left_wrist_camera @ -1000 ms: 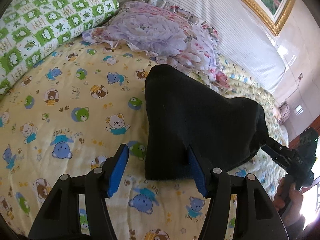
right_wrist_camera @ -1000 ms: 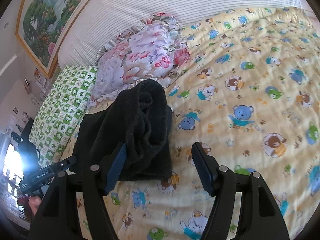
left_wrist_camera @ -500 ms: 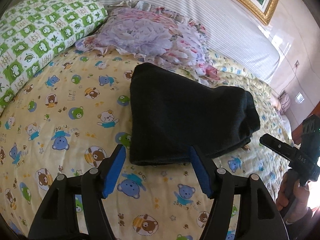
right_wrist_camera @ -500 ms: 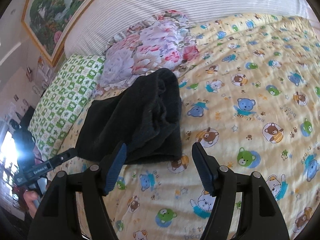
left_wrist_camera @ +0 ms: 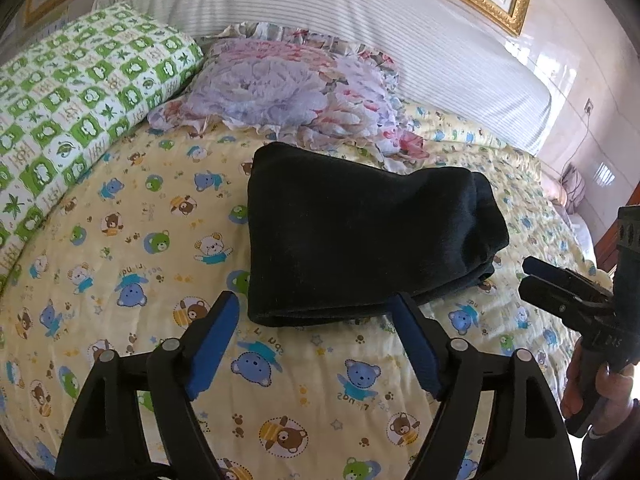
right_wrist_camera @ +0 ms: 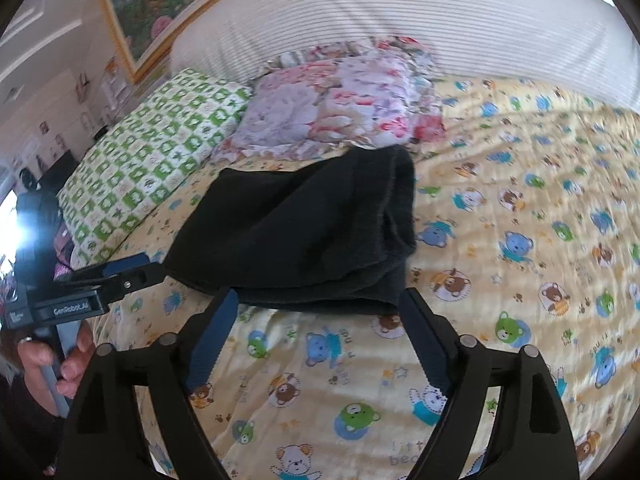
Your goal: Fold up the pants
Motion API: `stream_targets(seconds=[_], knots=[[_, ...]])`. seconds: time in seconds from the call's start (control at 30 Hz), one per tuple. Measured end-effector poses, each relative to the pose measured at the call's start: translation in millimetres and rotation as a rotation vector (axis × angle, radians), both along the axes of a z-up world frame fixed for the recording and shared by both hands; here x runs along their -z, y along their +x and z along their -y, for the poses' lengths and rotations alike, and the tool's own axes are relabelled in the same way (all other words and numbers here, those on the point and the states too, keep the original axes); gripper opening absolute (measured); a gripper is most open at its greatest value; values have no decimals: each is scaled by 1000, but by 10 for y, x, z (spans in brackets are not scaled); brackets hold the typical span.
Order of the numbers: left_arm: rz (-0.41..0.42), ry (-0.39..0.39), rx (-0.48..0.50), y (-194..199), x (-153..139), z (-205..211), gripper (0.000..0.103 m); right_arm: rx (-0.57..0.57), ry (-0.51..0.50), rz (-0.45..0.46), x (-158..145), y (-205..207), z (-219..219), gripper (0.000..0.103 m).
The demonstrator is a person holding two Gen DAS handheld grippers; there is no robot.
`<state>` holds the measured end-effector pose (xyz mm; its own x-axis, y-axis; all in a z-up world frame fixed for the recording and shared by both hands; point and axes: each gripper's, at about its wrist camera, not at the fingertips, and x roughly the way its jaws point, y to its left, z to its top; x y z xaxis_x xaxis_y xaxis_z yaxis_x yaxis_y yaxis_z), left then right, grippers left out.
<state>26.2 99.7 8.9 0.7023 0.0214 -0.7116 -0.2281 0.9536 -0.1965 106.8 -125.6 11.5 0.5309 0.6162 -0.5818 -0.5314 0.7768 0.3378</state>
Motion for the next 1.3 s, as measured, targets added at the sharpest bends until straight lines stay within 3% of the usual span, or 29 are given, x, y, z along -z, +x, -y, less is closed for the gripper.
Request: stream_targets(seconds=[0.4,0.77,1.3], knots=[[0,76,4,-63,-33,103,81,-69,-78,67,-30,-131,-164,92],[-25,124,3,-117,-14,201,83,-64,-72,65,-34,-137,-153,92],[-24,276,8,-217,-69,383,89,-100,-66,69,-49,-164,-240,93]])
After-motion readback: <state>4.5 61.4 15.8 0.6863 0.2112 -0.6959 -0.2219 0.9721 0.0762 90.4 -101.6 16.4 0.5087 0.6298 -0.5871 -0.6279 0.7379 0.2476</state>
